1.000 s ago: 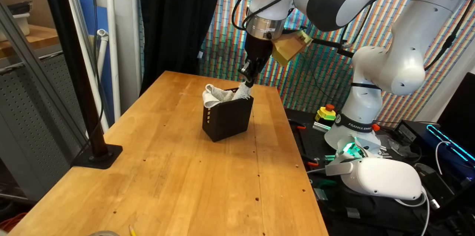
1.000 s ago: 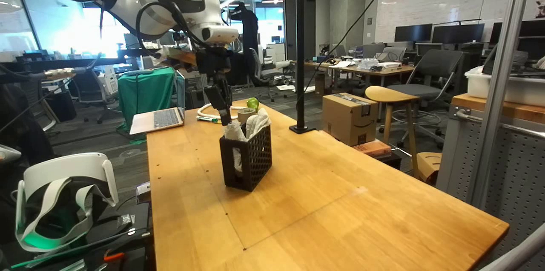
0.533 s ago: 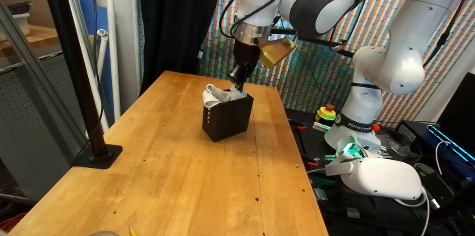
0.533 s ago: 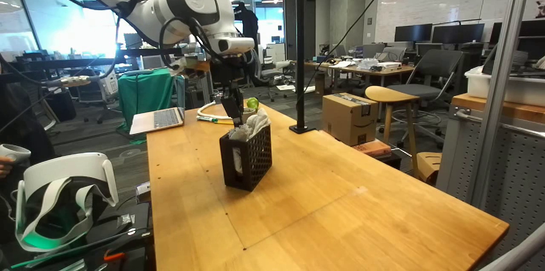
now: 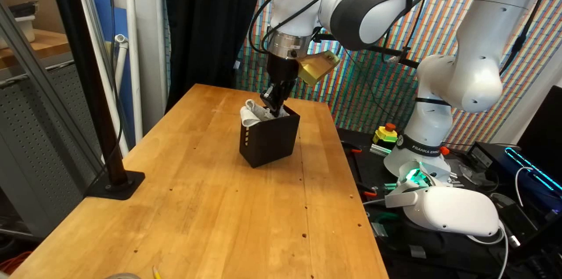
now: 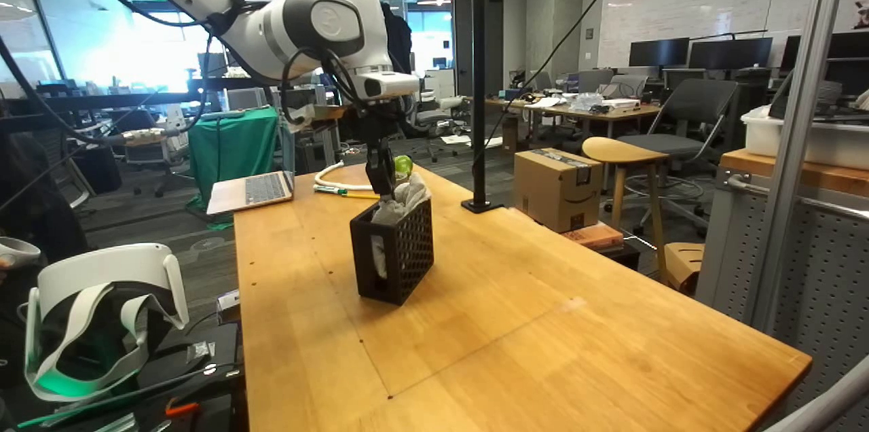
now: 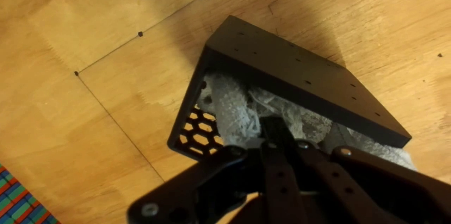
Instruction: Pick up the towel and put it in the object
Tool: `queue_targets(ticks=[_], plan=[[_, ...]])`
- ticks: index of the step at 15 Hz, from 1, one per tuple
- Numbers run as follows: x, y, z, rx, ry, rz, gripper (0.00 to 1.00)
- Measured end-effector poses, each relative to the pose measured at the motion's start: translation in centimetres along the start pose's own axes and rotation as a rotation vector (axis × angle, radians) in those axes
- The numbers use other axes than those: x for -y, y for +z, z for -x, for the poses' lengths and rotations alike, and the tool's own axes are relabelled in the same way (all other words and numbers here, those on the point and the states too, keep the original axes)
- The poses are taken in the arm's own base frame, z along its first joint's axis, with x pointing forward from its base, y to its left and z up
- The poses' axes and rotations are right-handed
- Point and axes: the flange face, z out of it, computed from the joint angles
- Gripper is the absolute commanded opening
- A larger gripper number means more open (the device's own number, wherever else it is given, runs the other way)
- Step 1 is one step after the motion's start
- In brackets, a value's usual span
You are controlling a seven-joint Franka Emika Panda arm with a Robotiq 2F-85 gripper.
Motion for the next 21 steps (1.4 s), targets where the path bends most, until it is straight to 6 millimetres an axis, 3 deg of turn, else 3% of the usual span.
queue_targets(ticks=[6, 13, 21], plan=[[-0.8, 1.2, -0.8, 0.034, 0.016, -0.006, 0.04], [1.1, 6.8, -2.4, 0.11, -0.035, -0.039, 0.04], [2.0, 7.1, -4.3, 0.13, -0.054, -0.076, 0.04]])
